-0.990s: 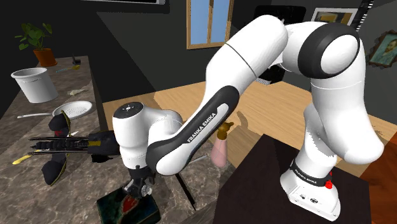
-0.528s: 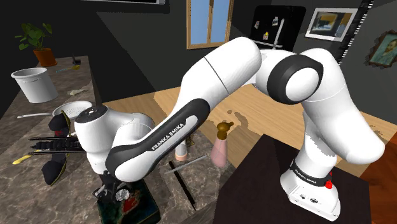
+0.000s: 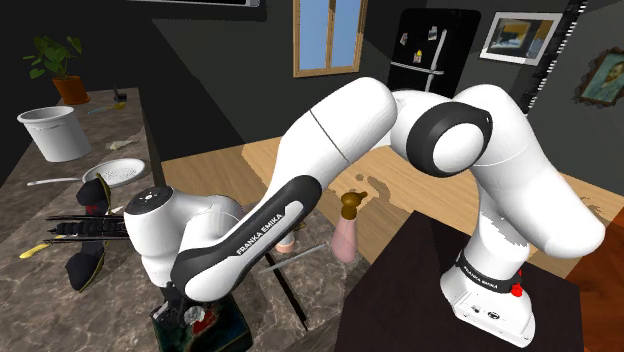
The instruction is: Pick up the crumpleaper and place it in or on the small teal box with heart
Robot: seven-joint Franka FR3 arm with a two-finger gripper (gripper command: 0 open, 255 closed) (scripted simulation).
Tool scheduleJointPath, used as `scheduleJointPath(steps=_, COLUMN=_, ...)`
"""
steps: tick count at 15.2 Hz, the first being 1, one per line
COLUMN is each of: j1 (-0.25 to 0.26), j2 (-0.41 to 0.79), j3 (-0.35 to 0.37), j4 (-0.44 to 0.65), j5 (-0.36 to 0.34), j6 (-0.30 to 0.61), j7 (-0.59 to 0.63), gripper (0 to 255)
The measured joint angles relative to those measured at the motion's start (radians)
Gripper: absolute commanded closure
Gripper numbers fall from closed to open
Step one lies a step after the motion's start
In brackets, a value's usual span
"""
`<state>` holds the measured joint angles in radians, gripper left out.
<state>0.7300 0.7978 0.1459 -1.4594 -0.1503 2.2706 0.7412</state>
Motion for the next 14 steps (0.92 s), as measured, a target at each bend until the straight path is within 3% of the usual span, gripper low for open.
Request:
scheduleJointPath(steps=9, j1=0.005, j2=0.038, j3=-0.004, j4=0.012, j5=-0.004, j6=0.026, j7=0.004, gripper=255)
scheduleJointPath(steps=10, j1=0.005, j2=0.038, j3=-0.004, j4=0.012, j5=-0.004, j6=0.026, j7=0.004, gripper=0)
scheduleJointPath(steps=14, j1=0.005, j2=0.038, j3=-0.004, j4=0.012, j5=-0.004, j6=0.026, j7=0.004, gripper=0)
